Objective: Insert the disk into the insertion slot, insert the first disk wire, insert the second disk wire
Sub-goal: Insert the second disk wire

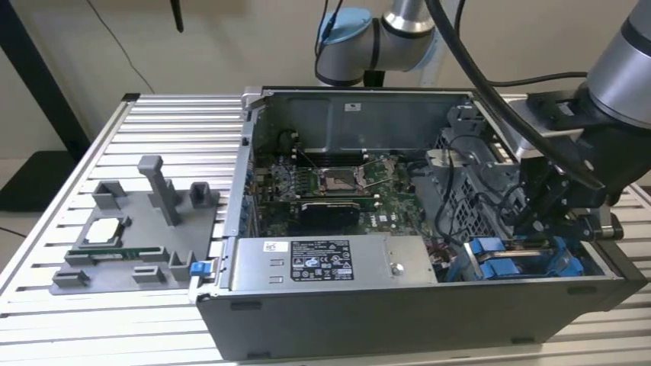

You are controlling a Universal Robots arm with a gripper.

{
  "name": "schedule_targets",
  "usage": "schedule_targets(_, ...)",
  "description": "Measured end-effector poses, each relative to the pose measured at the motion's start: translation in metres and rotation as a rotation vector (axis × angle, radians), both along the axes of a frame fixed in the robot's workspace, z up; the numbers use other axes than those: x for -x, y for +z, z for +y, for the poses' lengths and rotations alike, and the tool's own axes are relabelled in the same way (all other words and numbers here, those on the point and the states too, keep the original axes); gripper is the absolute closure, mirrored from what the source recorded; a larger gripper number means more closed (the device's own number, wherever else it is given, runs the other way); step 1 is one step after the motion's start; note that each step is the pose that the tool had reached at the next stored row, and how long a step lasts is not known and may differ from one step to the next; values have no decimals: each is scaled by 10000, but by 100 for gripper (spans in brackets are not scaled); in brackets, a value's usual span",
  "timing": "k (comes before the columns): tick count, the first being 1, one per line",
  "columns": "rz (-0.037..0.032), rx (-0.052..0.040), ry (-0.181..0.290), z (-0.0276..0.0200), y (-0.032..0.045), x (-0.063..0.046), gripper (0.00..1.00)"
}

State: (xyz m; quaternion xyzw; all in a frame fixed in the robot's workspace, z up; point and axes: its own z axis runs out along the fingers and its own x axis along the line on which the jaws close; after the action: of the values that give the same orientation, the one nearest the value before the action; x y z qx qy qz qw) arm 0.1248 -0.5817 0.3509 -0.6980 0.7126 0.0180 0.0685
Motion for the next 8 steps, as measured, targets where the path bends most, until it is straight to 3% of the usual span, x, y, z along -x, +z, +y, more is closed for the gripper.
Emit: schedule_targets(8,0,2,0,0,-53,-51,100)
